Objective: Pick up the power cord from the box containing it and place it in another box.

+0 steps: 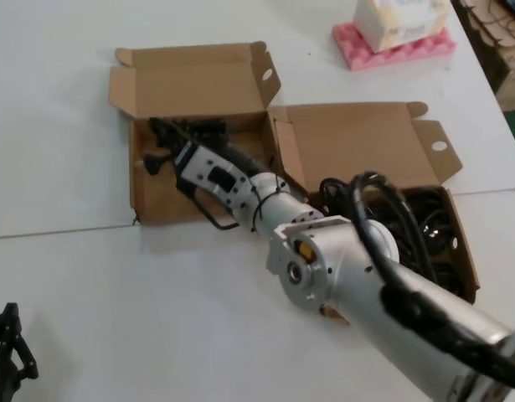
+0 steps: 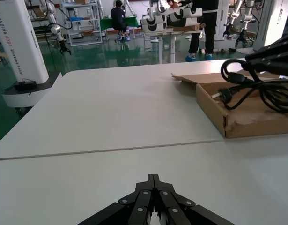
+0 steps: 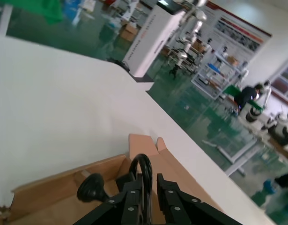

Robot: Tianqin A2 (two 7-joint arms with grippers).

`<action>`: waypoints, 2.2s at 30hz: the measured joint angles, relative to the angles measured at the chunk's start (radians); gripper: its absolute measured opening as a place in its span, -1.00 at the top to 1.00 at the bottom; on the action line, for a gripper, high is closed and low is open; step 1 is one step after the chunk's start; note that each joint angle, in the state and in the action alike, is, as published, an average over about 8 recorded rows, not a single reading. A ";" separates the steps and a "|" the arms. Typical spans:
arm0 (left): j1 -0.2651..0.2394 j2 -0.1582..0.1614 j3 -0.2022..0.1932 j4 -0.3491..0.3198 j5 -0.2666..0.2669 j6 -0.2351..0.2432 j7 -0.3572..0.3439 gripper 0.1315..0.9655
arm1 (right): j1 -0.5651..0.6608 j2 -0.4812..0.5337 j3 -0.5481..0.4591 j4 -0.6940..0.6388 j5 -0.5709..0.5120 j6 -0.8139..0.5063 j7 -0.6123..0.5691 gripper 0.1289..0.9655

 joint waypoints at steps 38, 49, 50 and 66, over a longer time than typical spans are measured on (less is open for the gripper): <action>0.000 0.000 0.000 0.000 0.000 0.000 0.000 0.84 | -0.193 0.206 0.337 0.639 0.351 -0.004 0.000 -0.57; 0.000 0.000 0.000 0.000 0.000 0.000 0.000 0.53 | -0.307 0.218 0.398 0.679 0.406 -0.010 0.000 -0.89; 0.000 0.000 0.000 0.000 0.000 0.000 0.000 0.50 | -0.319 0.219 0.405 0.684 0.411 -0.011 0.000 -0.90; 0.000 0.000 0.000 0.000 0.000 0.000 0.000 -0.12 | -0.517 0.239 0.512 0.756 0.505 -0.021 0.000 -1.00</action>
